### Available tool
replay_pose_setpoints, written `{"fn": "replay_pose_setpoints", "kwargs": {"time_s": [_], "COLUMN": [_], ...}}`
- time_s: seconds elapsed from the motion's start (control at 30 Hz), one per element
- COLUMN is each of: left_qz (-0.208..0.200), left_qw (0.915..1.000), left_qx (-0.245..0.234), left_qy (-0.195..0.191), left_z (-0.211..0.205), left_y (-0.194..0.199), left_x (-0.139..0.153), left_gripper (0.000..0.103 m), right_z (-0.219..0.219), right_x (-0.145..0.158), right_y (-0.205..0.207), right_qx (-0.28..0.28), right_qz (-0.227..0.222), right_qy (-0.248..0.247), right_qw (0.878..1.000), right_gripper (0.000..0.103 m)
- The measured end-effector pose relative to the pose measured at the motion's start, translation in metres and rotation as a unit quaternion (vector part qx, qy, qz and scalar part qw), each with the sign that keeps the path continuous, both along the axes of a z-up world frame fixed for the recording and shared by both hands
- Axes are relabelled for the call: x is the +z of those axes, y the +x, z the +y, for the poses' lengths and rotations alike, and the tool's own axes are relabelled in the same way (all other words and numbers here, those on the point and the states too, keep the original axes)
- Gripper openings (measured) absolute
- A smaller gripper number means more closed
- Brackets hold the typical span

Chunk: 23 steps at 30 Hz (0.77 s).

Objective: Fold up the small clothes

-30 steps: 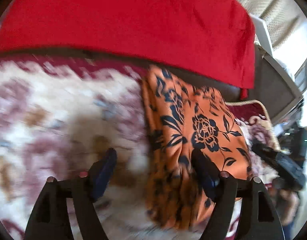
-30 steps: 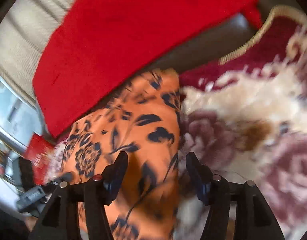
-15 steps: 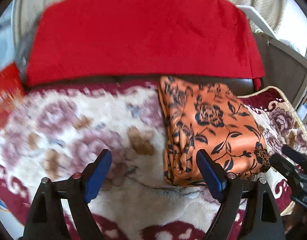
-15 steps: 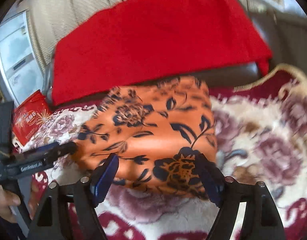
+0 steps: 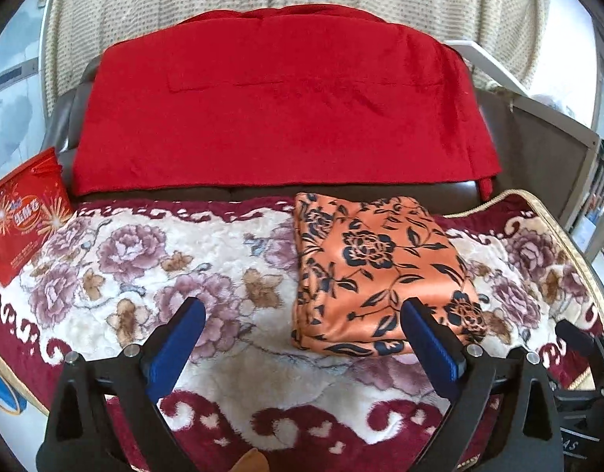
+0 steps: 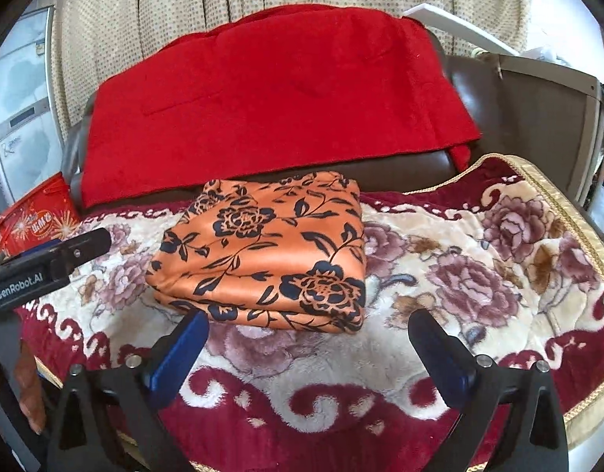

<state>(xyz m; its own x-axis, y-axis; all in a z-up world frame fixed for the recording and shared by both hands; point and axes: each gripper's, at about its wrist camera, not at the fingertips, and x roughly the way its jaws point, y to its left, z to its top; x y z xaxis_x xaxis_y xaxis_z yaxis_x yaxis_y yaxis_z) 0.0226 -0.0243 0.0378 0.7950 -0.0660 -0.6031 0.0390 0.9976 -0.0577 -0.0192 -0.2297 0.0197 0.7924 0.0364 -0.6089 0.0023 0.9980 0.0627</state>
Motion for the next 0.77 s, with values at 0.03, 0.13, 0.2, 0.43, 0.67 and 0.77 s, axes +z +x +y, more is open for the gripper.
{"fn": "replay_pose_setpoints", "kwargs": {"time_s": [0.03, 0.13, 0.2, 0.43, 0.67, 0.77], "left_qz": [-0.003, -0.01, -0.012, -0.004, -0.008, -0.018], "left_qw": [1.0, 0.9997, 0.9996, 0.9996, 0.9995, 0.9991], "left_qx": [-0.001, -0.005, -0.003, -0.004, -0.013, -0.017], "left_qy": [0.007, 0.022, 0.024, 0.026, 0.028, 0.034], "left_z": [-0.003, -0.01, -0.012, -0.016, -0.021, -0.024], "left_y": [-0.001, -0.004, -0.005, 0.001, 0.011, 0.014], "left_x": [0.001, 0.004, 0.004, 0.001, 0.0, 0.001], "left_gripper": [0.099, 0.1, 0.101, 0.101, 0.1, 0.101], "right_z": [-0.001, -0.003, -0.004, -0.009, -0.011, -0.012], "right_x": [0.002, 0.005, 0.005, 0.007, 0.007, 0.006], "right_y": [-0.001, -0.002, -0.002, 0.004, 0.013, 0.018], "right_qx": [-0.001, -0.002, -0.003, -0.012, -0.011, -0.01], "right_qz": [-0.001, -0.002, -0.003, -0.005, -0.005, -0.004], "right_qy": [0.0, -0.006, -0.008, -0.012, -0.015, -0.016], "right_qw": [1.0, 1.0, 1.0, 1.0, 1.0, 1.0], "right_gripper": [0.102, 0.102, 0.102, 0.102, 0.102, 0.102]}}
